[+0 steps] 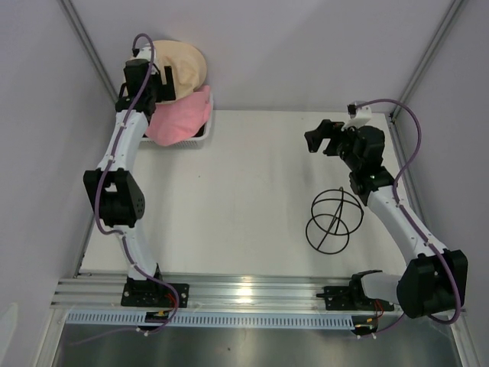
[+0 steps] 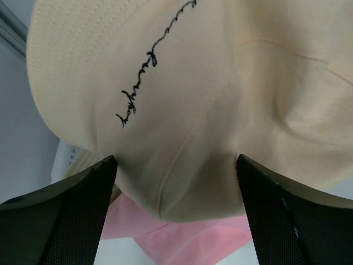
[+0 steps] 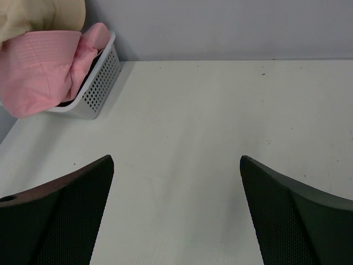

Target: Stack the hats

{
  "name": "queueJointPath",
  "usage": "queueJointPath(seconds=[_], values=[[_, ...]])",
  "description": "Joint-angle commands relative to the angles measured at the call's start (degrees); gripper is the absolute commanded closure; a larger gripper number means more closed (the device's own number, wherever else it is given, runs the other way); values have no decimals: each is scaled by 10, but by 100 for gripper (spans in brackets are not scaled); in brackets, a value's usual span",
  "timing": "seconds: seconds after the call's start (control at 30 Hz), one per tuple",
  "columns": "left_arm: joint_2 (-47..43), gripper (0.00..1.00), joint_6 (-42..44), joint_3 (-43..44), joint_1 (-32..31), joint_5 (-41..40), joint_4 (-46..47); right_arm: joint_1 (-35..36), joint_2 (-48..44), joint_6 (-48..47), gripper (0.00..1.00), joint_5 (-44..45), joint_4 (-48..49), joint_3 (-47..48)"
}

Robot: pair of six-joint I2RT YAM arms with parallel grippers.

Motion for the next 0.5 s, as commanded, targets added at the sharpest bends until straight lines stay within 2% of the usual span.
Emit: queueJointPath(seconds=[0.0,0.03,0.13,0.17,0.23,0.27,0.3,0.47], values=[[25,9,58,39,1,9,32,7,9,8,0,10,31,26],[30,14,59,46,1,7,32,8,10,8,1,12,31,27],[43,42,54,62,21,4,27,13,8,7,1,19,23,33],[43,62,49,62,22,0,27,15,6,5,1,25,22,33],[34,79,44,61,23,-1,29,16,-3,1,0,32,18,32],[28,96,40,61,23,-1,29,16,-6,0,1,40,17,31],[13,99,37,60,23,-1,27,16,-11,0,0,42,13,31],[-61,99,11,67,23,66,9,17,-27,-4,1,72,1,26]])
